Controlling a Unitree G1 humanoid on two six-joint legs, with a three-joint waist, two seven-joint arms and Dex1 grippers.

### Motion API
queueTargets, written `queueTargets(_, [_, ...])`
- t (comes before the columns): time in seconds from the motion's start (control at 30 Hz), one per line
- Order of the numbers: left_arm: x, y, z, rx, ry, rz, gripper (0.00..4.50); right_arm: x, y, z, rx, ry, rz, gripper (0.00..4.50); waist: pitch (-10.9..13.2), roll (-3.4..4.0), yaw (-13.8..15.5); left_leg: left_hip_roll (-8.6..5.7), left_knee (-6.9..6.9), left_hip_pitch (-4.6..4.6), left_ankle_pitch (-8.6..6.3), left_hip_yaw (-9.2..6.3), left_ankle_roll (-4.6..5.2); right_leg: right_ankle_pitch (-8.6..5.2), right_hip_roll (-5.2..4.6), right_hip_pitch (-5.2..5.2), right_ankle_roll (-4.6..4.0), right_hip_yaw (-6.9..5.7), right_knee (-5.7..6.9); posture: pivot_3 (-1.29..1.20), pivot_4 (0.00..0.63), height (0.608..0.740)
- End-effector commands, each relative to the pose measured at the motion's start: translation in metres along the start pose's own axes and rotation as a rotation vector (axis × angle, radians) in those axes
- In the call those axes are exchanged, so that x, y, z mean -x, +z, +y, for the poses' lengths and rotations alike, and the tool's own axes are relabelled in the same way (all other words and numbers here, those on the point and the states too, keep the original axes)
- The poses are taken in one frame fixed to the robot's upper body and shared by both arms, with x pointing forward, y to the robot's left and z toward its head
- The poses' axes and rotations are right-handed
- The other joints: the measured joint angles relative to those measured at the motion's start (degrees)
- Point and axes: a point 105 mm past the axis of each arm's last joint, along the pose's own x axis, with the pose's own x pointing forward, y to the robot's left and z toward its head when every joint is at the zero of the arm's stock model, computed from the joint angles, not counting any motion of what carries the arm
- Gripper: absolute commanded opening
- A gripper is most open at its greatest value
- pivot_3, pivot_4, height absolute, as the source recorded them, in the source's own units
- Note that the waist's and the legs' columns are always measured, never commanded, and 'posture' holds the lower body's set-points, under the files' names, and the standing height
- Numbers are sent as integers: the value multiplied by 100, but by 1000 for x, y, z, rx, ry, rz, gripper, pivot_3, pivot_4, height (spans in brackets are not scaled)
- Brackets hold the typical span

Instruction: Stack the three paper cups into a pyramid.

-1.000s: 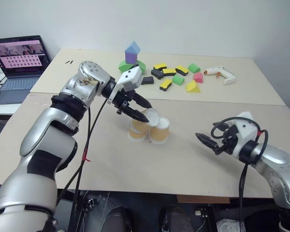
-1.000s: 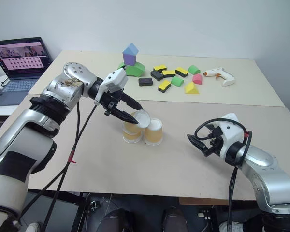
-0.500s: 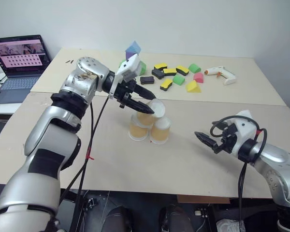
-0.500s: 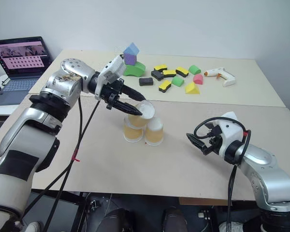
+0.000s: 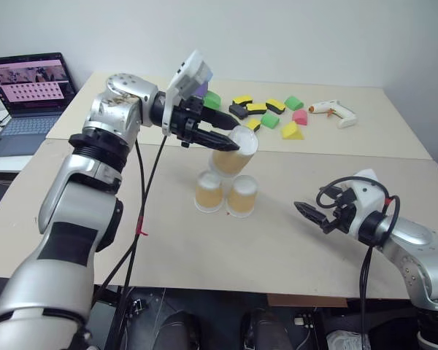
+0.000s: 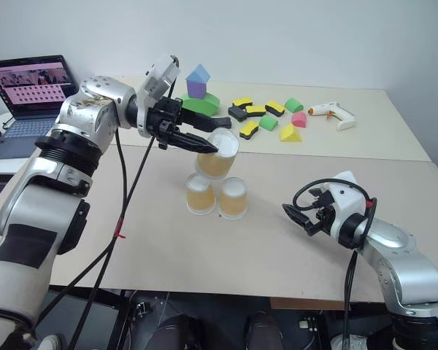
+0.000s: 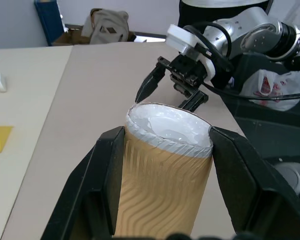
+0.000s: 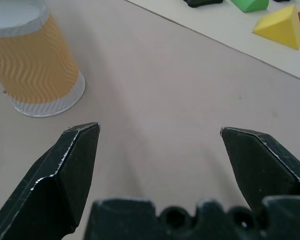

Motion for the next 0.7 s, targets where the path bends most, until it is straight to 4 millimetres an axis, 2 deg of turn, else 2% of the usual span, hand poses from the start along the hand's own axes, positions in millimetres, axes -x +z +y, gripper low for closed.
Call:
queueTargets(0.03, [-1,5,-1,2,34,-89,2262,2,8,-2,26,-10,-42,4500,0,0,1,0,0,0,0,0,0,0,0,0,0,1,1,0,150,703])
queueTargets(0.27, [-2,-9,-9,96,91,-190,2262,2,2,-1,16,-4,-24,4500,0,0,0,1,5,-1,0,-4,0,0,0,1,0,-2,4,0,150,703])
queueTargets(0.53, [-2,-12,-11,121,138,-247,2262,1,1,-1,17,8,-21,4500,0,0,6,2,18,0,0,-9,0,0,0,8,-1,-6,12,0,150,703])
queueTargets(0.7, [-3,-32,-11,122,175,-218,2262,2,4,-4,17,11,-28,4500,-1,1,6,1,17,2,0,-9,0,0,0,9,-1,-5,14,0,150,703])
